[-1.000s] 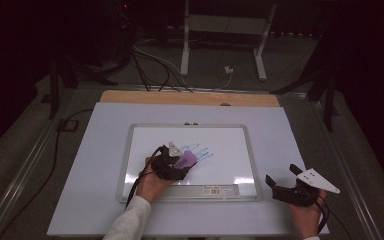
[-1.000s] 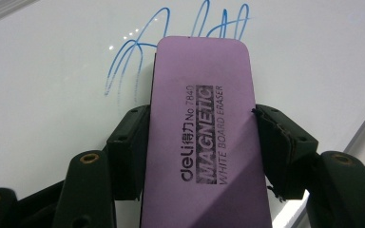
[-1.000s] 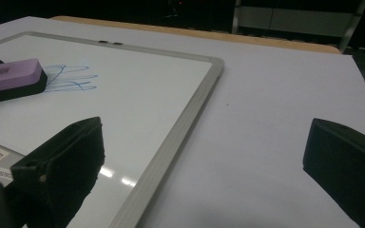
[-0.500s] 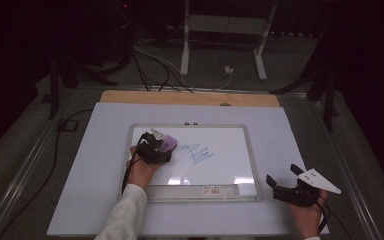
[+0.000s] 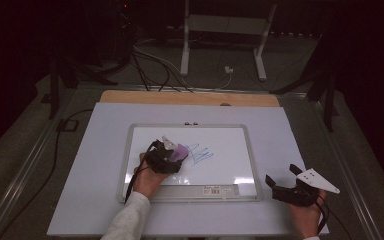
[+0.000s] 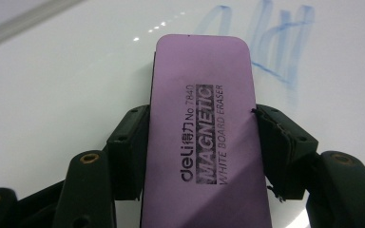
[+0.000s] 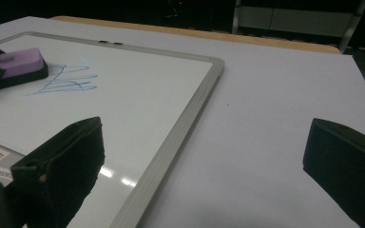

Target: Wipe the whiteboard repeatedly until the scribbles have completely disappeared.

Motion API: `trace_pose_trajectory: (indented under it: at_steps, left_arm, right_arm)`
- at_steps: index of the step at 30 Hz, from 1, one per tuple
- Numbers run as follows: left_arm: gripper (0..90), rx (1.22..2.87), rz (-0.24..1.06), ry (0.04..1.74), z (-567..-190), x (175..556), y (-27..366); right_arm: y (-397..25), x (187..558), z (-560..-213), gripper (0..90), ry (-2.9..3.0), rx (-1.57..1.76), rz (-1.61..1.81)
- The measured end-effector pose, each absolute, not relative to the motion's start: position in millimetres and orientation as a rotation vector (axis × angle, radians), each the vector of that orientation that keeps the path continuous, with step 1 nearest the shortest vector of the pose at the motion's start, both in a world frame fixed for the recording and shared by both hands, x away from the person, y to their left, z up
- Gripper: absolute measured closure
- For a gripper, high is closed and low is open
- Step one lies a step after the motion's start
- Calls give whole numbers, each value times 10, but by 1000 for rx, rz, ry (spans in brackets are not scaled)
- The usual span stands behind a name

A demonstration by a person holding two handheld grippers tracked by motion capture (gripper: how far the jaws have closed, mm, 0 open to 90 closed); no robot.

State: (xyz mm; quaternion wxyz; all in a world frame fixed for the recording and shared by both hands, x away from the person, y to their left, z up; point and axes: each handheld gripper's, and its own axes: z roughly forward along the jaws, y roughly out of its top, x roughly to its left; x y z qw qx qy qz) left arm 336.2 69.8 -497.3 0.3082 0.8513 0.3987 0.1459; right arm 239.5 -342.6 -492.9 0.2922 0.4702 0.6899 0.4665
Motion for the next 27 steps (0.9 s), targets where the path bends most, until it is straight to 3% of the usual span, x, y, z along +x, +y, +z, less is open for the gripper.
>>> trace_pose_trajectory:
  at_steps: [4,17,27]
  left_arm:
    - [420,2271,378,1023,-4965,3316,692]
    - [419,2206,510,1241,-4965,3761,879]
    - [420,2264,487,1129,-4953,3608,684]
  right_arm:
    - [-3432,2395,-4930,5,1837,1255,1242]
    - [-3435,2396,-4930,5,1837,1254,1244]
    - [-3425,2400,-4931,5,1840,1254,1244]
